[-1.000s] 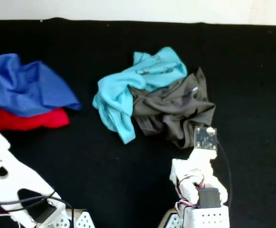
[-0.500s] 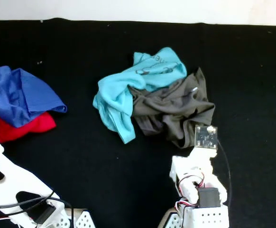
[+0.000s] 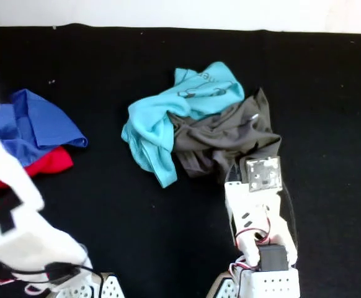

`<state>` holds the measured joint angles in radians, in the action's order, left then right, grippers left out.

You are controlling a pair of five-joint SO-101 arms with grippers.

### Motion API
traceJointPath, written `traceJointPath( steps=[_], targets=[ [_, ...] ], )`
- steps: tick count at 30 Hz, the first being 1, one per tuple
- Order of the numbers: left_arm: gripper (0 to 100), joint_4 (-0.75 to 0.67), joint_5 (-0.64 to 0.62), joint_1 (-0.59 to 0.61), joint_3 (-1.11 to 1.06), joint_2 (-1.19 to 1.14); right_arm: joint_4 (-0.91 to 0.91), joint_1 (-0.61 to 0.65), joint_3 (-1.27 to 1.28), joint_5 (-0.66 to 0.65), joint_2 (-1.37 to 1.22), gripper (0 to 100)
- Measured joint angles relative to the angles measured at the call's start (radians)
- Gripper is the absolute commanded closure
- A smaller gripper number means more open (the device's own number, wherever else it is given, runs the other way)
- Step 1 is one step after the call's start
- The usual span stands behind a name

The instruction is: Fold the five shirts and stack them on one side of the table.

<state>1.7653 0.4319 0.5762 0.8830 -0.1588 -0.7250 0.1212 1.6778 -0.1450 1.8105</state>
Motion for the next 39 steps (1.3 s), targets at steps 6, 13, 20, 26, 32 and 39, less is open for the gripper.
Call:
traceJointPath(
  steps=[6,13,20,26,32,39],
  targets=[
    [72,-0.029,0.0,-0.374,-0.39,0.086,-0.025,-0.066,-0.161,-0.015,0.0,79.7],
    [72,-0.272,-0.084,-0.586,-0.54,-0.083,-0.301,-0.078,-0.562,-0.021,-0.216,79.6],
    [72,-0.491,-0.241,-0.635,-0.543,-0.301,-0.605,-0.075,-1.102,-0.021,-0.68,79.6],
    [78,-0.588,-0.253,-0.631,-0.543,-0.465,-0.675,-0.075,-1.286,-0.021,-0.865,79.6],
    [98,-0.591,-0.258,-0.566,-0.543,-0.482,-0.624,-0.075,-1.269,-0.021,-0.884,79.6],
    [99,-0.594,-0.259,-0.371,-0.543,-0.348,-0.562,-0.077,-1.142,-0.021,-0.888,79.6]
  ],
)
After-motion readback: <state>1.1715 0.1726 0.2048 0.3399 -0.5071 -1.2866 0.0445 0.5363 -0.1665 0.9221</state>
